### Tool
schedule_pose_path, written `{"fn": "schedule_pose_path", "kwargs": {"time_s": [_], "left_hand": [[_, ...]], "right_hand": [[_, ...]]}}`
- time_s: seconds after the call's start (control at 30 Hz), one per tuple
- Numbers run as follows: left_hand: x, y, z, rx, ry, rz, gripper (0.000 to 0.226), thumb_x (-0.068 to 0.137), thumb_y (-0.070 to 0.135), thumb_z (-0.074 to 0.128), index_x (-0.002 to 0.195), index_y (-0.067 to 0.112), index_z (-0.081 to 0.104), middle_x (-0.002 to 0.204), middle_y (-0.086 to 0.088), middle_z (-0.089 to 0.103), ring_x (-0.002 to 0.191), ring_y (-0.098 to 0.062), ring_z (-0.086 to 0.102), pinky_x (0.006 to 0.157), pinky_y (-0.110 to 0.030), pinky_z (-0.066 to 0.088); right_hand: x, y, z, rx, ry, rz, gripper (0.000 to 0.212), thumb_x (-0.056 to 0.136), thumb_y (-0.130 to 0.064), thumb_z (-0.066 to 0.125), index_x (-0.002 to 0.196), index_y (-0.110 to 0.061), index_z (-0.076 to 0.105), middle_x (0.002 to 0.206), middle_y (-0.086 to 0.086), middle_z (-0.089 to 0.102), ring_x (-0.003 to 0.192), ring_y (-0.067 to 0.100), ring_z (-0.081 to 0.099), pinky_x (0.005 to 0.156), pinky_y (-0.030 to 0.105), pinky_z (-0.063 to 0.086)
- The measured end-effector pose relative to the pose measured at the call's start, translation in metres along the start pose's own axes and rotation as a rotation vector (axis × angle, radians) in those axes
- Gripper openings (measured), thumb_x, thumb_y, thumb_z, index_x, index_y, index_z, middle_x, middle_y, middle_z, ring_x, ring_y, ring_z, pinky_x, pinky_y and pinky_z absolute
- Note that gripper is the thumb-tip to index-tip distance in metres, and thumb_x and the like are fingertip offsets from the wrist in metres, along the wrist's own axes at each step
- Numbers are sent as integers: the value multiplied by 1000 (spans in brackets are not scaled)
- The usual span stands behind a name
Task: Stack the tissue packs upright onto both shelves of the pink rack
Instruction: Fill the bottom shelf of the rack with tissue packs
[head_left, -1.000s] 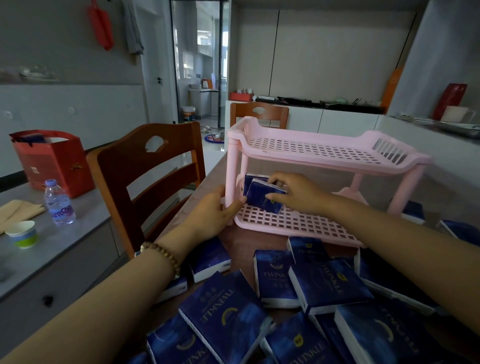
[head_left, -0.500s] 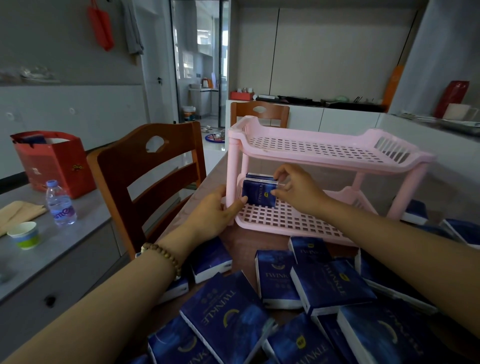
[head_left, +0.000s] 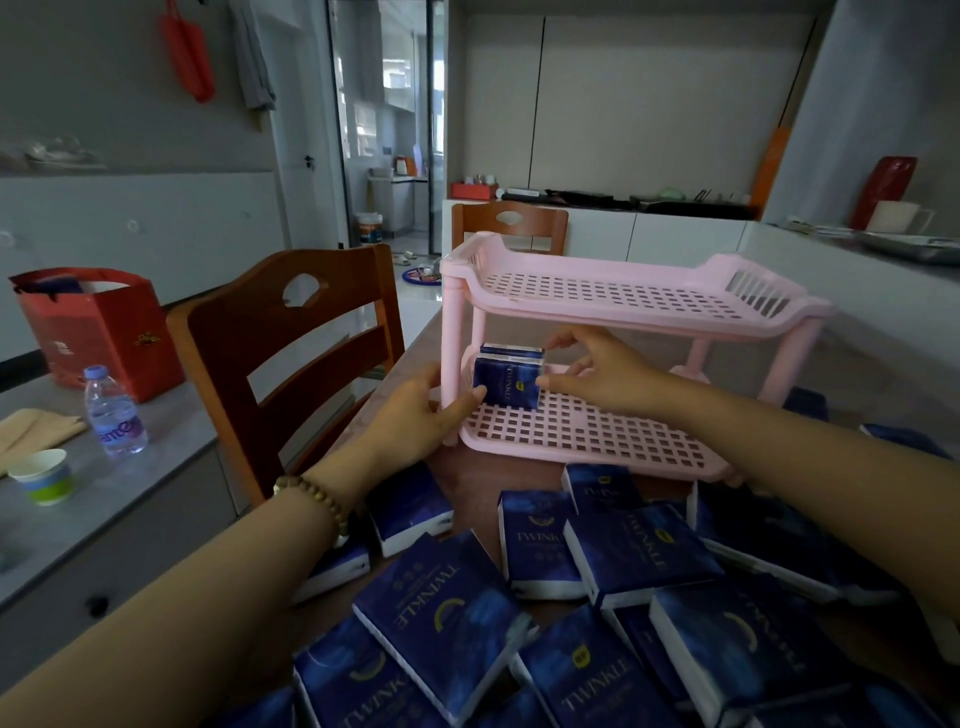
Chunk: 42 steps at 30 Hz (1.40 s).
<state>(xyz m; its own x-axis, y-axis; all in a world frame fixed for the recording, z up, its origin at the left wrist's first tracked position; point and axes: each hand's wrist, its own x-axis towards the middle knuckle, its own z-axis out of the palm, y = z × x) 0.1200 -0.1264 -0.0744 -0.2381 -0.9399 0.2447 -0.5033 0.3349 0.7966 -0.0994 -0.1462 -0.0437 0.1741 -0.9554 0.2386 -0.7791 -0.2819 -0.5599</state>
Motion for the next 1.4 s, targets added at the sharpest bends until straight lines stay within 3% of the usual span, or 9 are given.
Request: {"fn": "schedule_pose_path", "kwargs": {"time_s": [0.13,0.4,0.5,0.63,0.83,0.97,1.17,1.27,1.4], "left_hand": [[-2,13,-14,138,-124,-70,65,86,41,59,140,17,32,131,-6,52,109,-21,55,90,-31,47],[-43,63,-27,617,-384,-211,57,88,58,43,109,9,61,108,-8,63,93,-20,59,80,-31,48],[-61,82,-13,487,-392,-40,53,85,58,46,103,11,64,103,-5,64,97,-20,59,85,-31,49],[-76,93,17,236,-505,123,49,73,59,55,98,18,67,94,5,68,86,-7,60,75,-16,47],[-76,85,35,274,-582,166,61,63,71,66,100,23,65,103,1,69,97,-17,64,92,-42,51],[-77,81,36,219,-563,171,62,62,66,70,97,15,61,99,-5,70,91,-21,66,87,-46,52],[-78,77,33,40,-395,255,37,83,35,65,106,6,65,106,-8,71,94,-18,68,85,-35,55],[-76,75,28,-34,-335,208,38,82,38,58,107,10,65,105,-3,72,93,-15,69,83,-34,57],[-77,72,27,-15,-347,161,26,96,32,40,104,18,61,104,4,66,96,-9,65,83,-19,53]], "right_hand": [[-41,-12,-27,32,-108,-38,53,80,-41,66,126,-28,44,136,-10,43,107,9,56,81,21,45],[-131,-9,-77,103,-281,-1,42,67,-60,62,105,-43,59,117,-25,57,109,2,58,87,42,55],[-154,0,-88,174,-190,54,34,69,-46,64,100,-32,65,110,-11,66,99,13,65,86,32,55],[-175,14,-93,147,-148,111,14,77,-35,68,91,-32,69,94,-18,69,81,-10,64,70,4,48],[-190,17,-89,-55,-249,173,19,70,-53,68,87,-45,62,101,-18,64,94,3,60,84,19,48],[-189,26,-86,-61,-257,230,49,53,-69,67,93,-42,61,99,-11,64,89,5,59,80,22,47],[-187,22,-80,184,-80,101,23,71,-32,76,91,-26,67,82,-16,71,75,-7,64,70,8,49],[-186,17,-80,438,45,51,29,80,-16,69,107,-26,64,93,-19,71,84,-5,66,67,11,52],[-186,7,-72,518,-85,44,31,84,-20,63,113,-31,59,108,-12,70,98,3,66,79,23,55]]}}
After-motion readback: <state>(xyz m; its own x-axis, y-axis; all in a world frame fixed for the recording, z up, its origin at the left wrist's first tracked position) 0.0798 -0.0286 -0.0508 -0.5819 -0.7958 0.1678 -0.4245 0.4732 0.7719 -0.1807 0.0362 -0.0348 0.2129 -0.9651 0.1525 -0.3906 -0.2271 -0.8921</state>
